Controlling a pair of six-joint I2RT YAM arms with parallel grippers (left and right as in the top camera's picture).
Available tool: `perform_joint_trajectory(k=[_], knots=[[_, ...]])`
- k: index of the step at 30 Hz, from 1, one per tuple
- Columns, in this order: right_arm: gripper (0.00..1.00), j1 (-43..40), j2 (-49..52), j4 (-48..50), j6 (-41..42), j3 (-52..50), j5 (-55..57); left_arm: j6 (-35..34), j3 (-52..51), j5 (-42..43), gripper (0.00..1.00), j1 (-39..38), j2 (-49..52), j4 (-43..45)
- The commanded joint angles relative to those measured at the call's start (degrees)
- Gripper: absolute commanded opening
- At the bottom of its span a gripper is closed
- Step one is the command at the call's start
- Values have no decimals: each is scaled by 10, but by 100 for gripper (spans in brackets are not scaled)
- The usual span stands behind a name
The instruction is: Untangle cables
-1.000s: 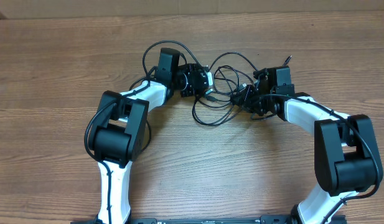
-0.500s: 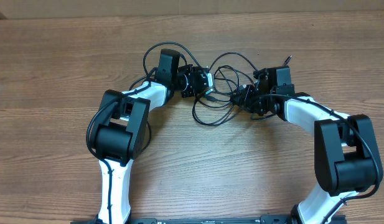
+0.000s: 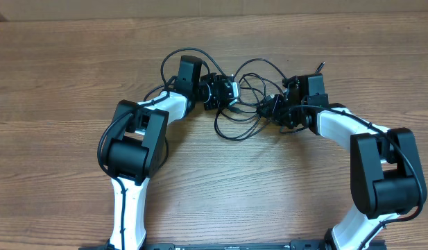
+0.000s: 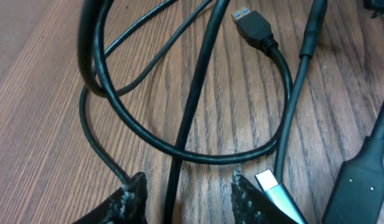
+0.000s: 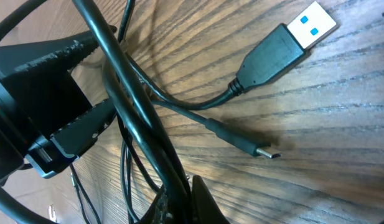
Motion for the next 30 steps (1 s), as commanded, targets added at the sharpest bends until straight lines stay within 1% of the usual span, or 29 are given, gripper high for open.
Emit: perform_joint_trajectory(k=[1,5,7,11,12,13,15,19,23,26,28,30], knots=[[4,4,6,6,-5,-3,-7,-8,5,5,40,-7,27,-3],[4,4,6,7,-5,-3,-7,-8,5,6,41,-7,30,-2],[4,4,6,7,-5,-3,-7,-8,5,6,40,-7,30,1],[4,4,6,9,-5,-3,-7,-8,5,5,26,-7,30,7],[4,4,6,9,-5,-3,-7,-8,5,5,21,-7,30,9],[4,4,6,9,-5,-3,-7,-8,5,5,13,-7,30,12],[4,4,6,9,-5,-3,-5,-8,5,5,4,-6,28,18],[4,4,6,10,-5,-3,-3,-21,5,5,4,-1,13,28],[5,4,6,10,-5,-3,-3,-40,5,5,4,8,-30,30],[11,4,6,10,-5,-3,-3,-67,5,5,4,13,-66,29],[19,4,6,10,-5,-3,-3,-87,5,2,4,16,-88,27],[23,4,6,10,-5,-3,-3,-117,5,-2,4,20,-112,25]])
